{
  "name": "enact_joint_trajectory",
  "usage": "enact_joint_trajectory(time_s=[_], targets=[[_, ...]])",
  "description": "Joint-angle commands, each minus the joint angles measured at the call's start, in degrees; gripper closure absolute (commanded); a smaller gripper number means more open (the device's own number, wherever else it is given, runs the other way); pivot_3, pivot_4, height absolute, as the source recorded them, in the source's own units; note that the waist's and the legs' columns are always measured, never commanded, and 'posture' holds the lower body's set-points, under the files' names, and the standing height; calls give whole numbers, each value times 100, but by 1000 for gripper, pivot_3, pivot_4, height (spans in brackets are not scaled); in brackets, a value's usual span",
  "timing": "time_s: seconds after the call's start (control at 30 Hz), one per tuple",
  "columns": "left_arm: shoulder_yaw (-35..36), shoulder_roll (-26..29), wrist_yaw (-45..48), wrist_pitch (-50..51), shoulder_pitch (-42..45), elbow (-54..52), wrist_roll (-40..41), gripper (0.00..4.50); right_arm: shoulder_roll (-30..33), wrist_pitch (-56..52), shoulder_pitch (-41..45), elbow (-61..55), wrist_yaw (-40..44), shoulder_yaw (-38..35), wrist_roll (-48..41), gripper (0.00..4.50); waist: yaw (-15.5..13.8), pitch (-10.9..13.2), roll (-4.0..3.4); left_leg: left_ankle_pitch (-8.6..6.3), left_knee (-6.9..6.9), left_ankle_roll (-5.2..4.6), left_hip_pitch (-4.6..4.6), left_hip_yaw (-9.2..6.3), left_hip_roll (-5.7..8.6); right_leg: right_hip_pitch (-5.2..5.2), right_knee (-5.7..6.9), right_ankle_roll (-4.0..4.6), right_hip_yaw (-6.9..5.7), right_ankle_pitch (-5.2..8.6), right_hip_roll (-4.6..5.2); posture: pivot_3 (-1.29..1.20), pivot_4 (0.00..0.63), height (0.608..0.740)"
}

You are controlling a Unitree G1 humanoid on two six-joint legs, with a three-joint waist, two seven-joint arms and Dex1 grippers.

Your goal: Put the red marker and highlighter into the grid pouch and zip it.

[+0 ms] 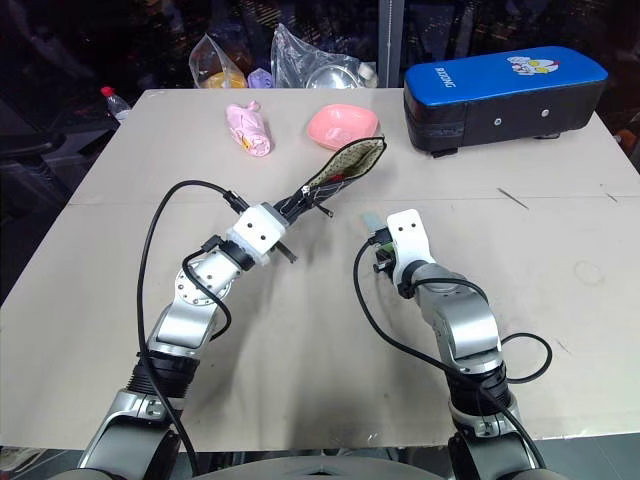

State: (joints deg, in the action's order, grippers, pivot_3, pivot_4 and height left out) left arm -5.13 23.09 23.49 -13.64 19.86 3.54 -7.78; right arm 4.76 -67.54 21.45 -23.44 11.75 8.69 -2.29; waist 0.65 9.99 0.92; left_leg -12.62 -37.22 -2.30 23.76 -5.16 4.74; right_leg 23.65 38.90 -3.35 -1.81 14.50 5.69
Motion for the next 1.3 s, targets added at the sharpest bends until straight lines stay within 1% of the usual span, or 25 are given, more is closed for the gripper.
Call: enact_joint_trajectory(time_s=[0.03, 0.13, 0.23, 0.27, 0.33, 0.47, 0.6, 0.73, 0.93, 1.13, 1.23, 1.3], targets=[[6, 35, 18, -174, 14, -174, 25, 4500, 756, 562, 177, -369, 424, -73, -44, 3653, -7, 1, -1, -1, -1, -1, 1, 0, 0, 0, -1, 0, -1, 0, 1, 0, 150, 734], [13, 123, 147, -241, 8, -150, 74, 4500, 1971, 1067, 375, -474, 1122, -189, -82, 3653, -10, 4, -3, -6, -6, -11, 5, 4, 7, -1, -5, -4, -15, -1, 4, 0, 150, 734], [-21, 232, 332, -365, 63, -51, 97, 4500, 3321, 1894, 604, -437, 2277, -183, -232, 3653, -2, 6, -4, -10, -4, -17, 5, 6, 5, 0, -7, -5, -22, -1, 3, 0, 150, 734], [-58, 281, 398, -450, 89, -2, 59, 4500, 3665, 2194, 689, -410, 2628, -187, -307, 3653, 5, 6, -3, -10, -1, -18, 5, 5, 2, 0, -7, -5, -25, 0, 2, 0, 150, 734], [-139, 352, 531, -616, 138, 104, 25, 4500, 4179, 2781, 930, -310, 3168, -155, -359, 3653, 36, 6, -3, -11, 5, -19, 1, 5, -6, -2, -9, -5, -26, 0, -1, 0, 150, 734], [-346, 385, 690, -918, 286, 297, -68, 4500, 4762, 3682, 1487, -54, 3929, 125, -138, 3653, 19, 9, -4, -12, 3, -21, 2, 8, -11, -1, -9, -5, -24, 0, -2, 0, 150, 734], [-601, 367, 784, -1259, 428, 420, -232, 4500, 4990, 4418, 1868, 323, 4249, 614, 422, 3653, -12, 8, -2, -12, -5, -20, 5, 6, -7, -6, -12, -5, -24, -1, 4, 0, 150, 734], [-677, 271, 768, -1300, 524, 456, -236, 4500, 5130, 5069, 2022, 714, 4585, 966, 938, 3653, -42, 9, -1, -8, -6, -14, 9, 5, -1, -6, -15, -6, -8, -1, 15, 0, 150, 734], [-613, 254, 750, -1250, 498, 456, -215, 4500, 5111, 5328, 2127, 968, 4749, 812, 1118, 3653, -30, 10, -1, -2, -5, -3, 9, 5, -1, -4, -14, -6, -6, -1, 19, 0, 150, 734], [-568, 268, 706, -1185, 450, 482, -231, 4500, 5247, 5044, 2059, 907, 4857, 479, 1075, 3653, -43, 10, -1, -2, -5, -3, 9, 4, -1, -4, -15, -5, -6, -1, 21, 0, 150, 734], [-510, 261, 647, -1124, 463, 521, -214, 4500, 5388, 4198, 1900, 345, 5208, -20, 449, 3653, -66, 10, -1, -2, -5, -3, 9, 3, -1, -4, -15, -5, -6, -1, 22, 0, 150, 734], [-511, 264, 645, -1128, 471, 530, -202, 4500, 5502, 3766, 1751, 52, 5378, -227, 163, 3653, -81, 10, -1, -2, -5, -3, 10, 1, -2, -4, -15, -5, -7, -1, 27, 0, 150, 734]])
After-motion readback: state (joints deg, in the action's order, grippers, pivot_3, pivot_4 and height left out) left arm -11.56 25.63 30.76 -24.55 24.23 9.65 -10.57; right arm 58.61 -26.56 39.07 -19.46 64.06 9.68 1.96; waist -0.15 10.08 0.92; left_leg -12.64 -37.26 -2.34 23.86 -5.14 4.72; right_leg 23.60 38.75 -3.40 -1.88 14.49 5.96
